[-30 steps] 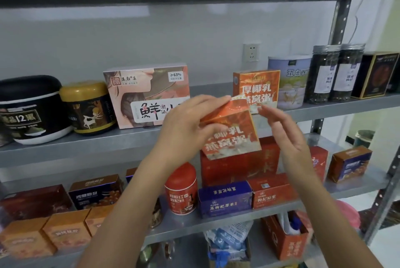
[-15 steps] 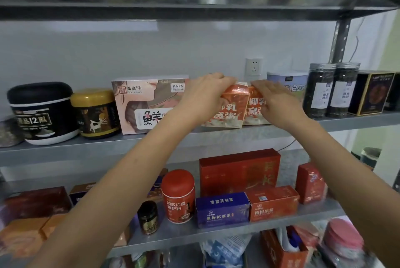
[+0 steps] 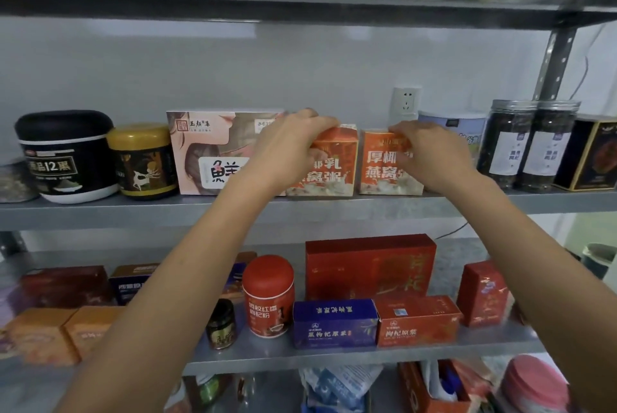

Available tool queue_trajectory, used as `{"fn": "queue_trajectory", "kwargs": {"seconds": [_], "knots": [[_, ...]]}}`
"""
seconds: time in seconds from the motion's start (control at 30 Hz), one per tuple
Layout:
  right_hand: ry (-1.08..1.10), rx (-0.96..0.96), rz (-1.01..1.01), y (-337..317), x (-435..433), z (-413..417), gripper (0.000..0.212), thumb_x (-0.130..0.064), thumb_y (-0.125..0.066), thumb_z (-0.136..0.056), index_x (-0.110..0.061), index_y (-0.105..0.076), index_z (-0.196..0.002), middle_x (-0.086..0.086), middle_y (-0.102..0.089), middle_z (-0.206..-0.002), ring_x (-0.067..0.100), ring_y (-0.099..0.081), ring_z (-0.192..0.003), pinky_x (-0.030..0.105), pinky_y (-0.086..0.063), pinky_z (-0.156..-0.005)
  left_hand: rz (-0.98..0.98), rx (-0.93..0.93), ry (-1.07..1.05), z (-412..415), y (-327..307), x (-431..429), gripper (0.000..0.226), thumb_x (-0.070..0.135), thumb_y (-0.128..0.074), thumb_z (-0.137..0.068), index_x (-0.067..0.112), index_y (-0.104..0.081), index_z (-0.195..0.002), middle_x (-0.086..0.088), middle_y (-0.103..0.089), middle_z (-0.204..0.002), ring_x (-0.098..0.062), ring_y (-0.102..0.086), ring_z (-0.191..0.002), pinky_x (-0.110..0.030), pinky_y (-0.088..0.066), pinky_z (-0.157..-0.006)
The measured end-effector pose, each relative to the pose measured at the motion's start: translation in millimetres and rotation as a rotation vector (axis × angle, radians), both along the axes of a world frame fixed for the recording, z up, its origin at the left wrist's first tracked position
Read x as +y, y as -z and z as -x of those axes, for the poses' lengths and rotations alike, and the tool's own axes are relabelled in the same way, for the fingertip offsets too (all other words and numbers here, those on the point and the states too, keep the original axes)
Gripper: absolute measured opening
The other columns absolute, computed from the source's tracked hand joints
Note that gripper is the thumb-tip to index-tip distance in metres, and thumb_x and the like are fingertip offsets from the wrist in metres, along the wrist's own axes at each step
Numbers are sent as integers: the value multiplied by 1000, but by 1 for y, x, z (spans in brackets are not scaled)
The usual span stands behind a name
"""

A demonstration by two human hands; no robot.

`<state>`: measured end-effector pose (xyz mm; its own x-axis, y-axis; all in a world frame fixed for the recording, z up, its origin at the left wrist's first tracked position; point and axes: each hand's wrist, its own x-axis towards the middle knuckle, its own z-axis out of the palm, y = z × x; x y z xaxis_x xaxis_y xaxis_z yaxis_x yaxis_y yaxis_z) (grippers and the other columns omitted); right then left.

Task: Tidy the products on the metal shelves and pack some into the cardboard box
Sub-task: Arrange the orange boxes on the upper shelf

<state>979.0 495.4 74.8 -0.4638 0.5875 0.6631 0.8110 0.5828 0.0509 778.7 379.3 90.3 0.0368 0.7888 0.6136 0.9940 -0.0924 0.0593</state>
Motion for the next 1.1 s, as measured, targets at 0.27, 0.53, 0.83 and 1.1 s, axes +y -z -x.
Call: {"fn": "queue_trajectory", "kwargs": {"seconds": [0.27, 0.53, 0.83, 1.1], "knots": [[-22, 28, -22, -1, 5, 1, 40, -27, -62, -89, -18, -55, -128, 5, -64, -118, 28, -60, -105, 34, -44, -73, 21, 45, -20, -4, 8, 16, 51, 19, -59, -96, 20, -43, -145, -4, -53, -139, -27, -50, -125, -45, -47, -96], [-70, -12, 113, -2, 7, -1, 48, -27, -70, -85, -16, -49, -127, 7, -62, -113, 25, -55, -105, 31, -41, -68, 155, 329, -147, 1, 11, 37, 87, 42, -68, -87, 10, -19, -152, -11, -29, -157, -26, -23, -146, -36, 1, -121], [-135, 61, 279, -7, 13, -1, 57, -20, -75, -82, -21, -45, -130, 8, -51, -125, 21, -51, -110, 40, -48, -89, 130, 365, -130, 2, 13, 51, 89, 44, -74, -81, 10, -23, -147, -9, -37, -151, -26, -31, -142, -36, -1, -121], [-180, 186, 148, -5, 7, -10, 71, -16, -88, -64, -24, -52, -125, -8, -52, -108, 12, -35, -103, 38, -40, -88, 93, 370, -108, 5, 16, 54, 95, 39, -70, -86, 7, -11, -152, -14, -21, -159, -27, -9, -150, -38, 9, -119]]}}
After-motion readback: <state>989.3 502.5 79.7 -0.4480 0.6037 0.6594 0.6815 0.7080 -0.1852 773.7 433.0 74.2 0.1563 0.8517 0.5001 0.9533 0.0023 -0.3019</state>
